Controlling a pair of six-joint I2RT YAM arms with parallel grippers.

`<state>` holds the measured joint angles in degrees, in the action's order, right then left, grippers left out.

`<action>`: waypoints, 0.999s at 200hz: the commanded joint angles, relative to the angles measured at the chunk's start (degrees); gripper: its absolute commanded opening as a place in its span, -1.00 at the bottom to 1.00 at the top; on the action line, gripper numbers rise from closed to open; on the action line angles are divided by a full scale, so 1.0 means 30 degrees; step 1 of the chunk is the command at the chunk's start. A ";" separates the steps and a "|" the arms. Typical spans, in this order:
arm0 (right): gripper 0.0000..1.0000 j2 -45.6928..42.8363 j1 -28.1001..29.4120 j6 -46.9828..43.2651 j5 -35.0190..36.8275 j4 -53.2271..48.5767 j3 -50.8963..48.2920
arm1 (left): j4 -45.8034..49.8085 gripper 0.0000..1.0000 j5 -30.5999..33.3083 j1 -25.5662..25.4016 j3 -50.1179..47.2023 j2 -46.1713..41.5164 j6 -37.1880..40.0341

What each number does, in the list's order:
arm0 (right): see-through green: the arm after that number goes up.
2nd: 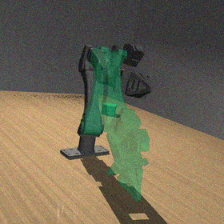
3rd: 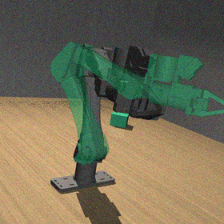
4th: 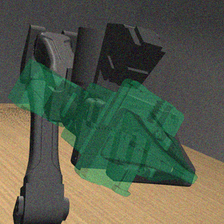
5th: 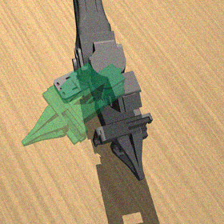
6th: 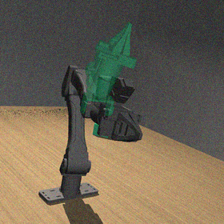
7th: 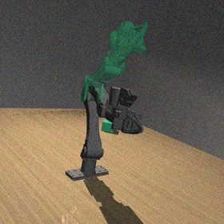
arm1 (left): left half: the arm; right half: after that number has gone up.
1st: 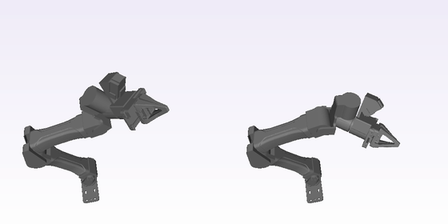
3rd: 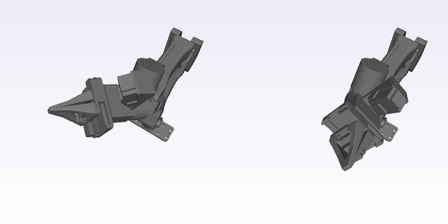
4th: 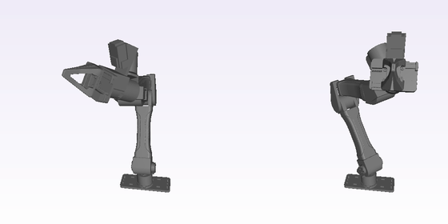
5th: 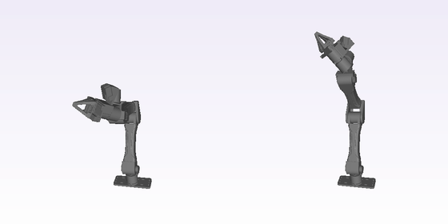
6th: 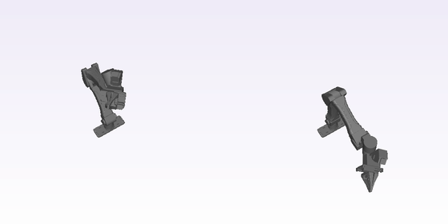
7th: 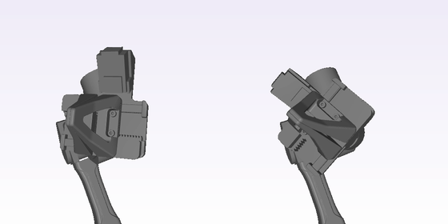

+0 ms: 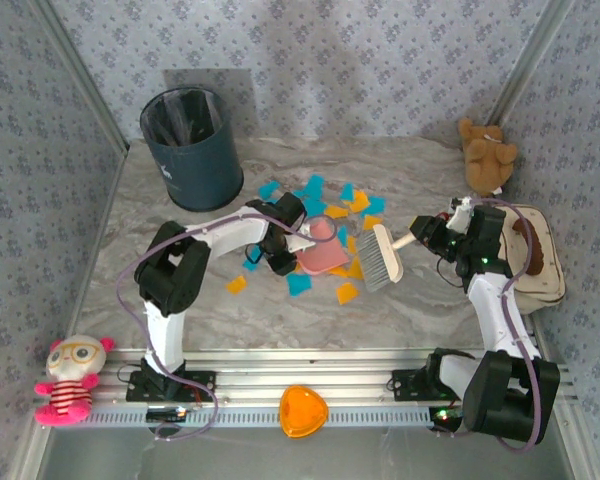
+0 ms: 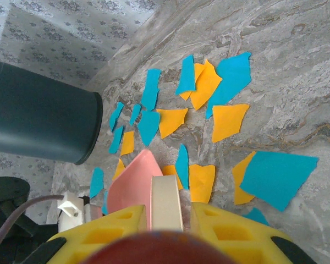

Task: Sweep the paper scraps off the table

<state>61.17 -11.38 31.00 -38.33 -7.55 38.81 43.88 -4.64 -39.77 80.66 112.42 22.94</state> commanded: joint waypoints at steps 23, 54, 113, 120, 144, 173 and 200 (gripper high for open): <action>-1.00 -0.0073 0.0103 0.0007 -0.0293 0.0246 0.0286 | 0.1030 -1.00 0.0577 -0.0047 0.0281 -0.2000 0.0044; -1.00 0.0202 0.0643 -0.0081 -0.0159 0.0319 0.0391 | 0.1505 -1.00 0.1181 -0.0001 0.0050 -0.3313 0.0397; -1.00 0.1401 0.2663 -0.0023 0.0241 0.1473 0.0165 | 0.1700 -1.00 0.2161 0.0085 -0.2197 -0.7281 0.1721; -1.00 0.1626 0.2994 -0.0008 0.0248 0.1724 0.0169 | 0.2052 -1.00 0.2008 0.0075 -0.2220 -0.7464 0.1777; -1.00 0.2533 0.4139 -0.0079 0.0353 0.2481 0.0211 | 0.2891 -1.00 0.1715 0.0058 -0.2292 -0.7988 0.1883; -1.00 0.3706 0.5055 -0.0149 0.0384 0.3473 0.0166 | 0.3578 -1.00 0.1824 -0.0030 -0.2512 -0.8460 0.1927; -1.00 0.4783 0.5675 -0.0464 0.0474 0.4660 0.0069 | 0.4407 -1.00 0.2010 -0.0140 -0.2377 -0.8419 0.2022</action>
<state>73.58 4.34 30.96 -37.19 1.34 38.81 52.86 0.97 -39.77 73.03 88.58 27.88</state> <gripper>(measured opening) 0.257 0.281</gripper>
